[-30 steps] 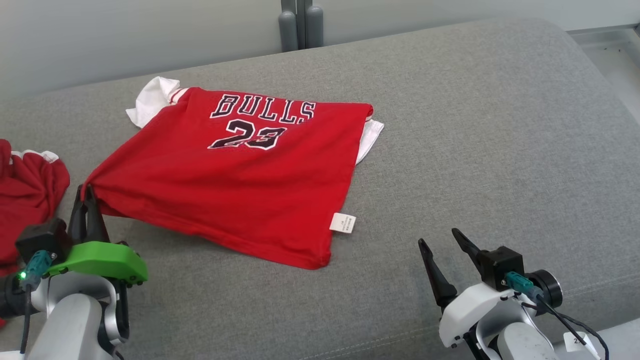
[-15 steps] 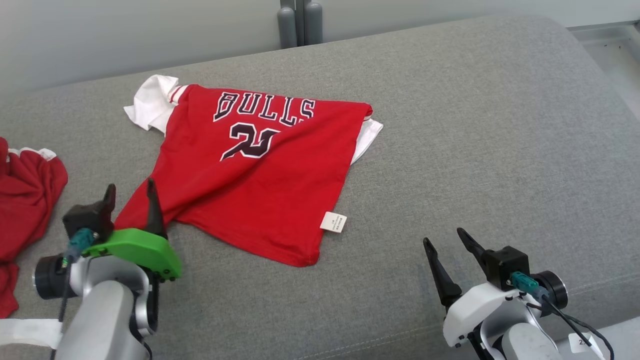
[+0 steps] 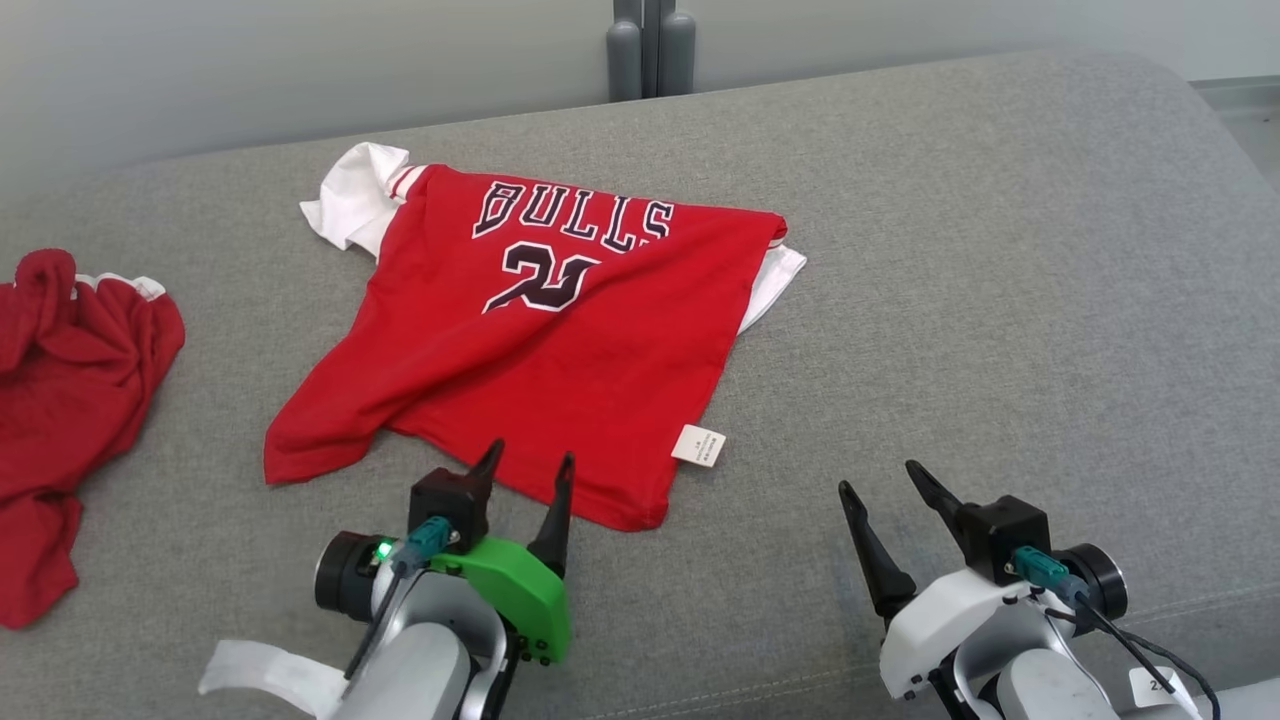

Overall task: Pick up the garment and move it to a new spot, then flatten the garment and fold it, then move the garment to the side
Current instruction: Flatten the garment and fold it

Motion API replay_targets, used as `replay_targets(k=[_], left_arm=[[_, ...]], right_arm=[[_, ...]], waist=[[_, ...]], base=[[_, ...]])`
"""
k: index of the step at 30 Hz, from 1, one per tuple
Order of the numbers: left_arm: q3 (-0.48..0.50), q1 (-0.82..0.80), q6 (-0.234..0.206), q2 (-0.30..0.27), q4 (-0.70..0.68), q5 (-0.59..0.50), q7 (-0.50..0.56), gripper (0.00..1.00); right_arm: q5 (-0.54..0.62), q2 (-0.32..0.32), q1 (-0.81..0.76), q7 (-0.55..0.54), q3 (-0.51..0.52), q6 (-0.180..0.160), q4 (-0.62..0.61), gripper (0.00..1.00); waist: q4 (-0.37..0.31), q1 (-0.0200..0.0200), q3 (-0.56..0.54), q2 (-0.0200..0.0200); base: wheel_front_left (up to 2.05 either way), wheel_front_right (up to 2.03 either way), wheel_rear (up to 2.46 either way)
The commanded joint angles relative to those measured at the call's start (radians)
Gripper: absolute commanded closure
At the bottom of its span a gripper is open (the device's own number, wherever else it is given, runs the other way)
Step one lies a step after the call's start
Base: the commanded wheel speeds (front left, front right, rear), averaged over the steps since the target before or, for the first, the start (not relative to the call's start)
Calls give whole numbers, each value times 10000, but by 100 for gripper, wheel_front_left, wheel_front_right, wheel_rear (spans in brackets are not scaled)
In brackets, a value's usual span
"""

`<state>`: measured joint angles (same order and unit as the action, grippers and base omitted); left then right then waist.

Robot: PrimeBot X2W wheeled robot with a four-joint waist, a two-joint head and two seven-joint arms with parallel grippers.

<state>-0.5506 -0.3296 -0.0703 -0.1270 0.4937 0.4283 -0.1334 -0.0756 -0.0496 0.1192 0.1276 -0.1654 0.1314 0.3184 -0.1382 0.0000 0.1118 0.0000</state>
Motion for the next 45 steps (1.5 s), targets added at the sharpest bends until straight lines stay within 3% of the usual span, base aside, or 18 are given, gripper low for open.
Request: replay_targets(k=[1,14,24,25,26,34,45], left_arm=[[-181,-175,117,51,93,-170,-3,0],[-1079,-695,494,384,845,-453,159,0],[-1000,-789,-221,411,1534,-303,745,0],[-966,-809,-279,383,1496,-309,671,65],[-951,-805,-274,363,1478,-279,647,100],[-459,-407,-696,70,1134,14,312,100],[475,514,-1470,-891,199,487,91,100]], right_arm=[[-26,-17,73,27,-10,-14,0,0],[-73,-14,227,155,155,-14,-2,0],[-216,-12,261,347,233,-14,129,0],[-227,-12,263,365,235,-14,137,0],[-239,-10,265,379,232,-14,149,0],[-110,-12,155,375,257,-14,244,0],[61,-15,-116,169,263,-14,192,0]], waist=[[-113,0,55,0],[-1267,0,614,0],[-1676,0,845,0],[-1664,0,855,0],[-1642,0,858,0],[-1202,0,579,0],[-439,0,3,0]], base=[[0,0,0],[0,0,0],[0,0,0],[0,0,0],[0,0,0],[0,0,0],[0,0,0]])
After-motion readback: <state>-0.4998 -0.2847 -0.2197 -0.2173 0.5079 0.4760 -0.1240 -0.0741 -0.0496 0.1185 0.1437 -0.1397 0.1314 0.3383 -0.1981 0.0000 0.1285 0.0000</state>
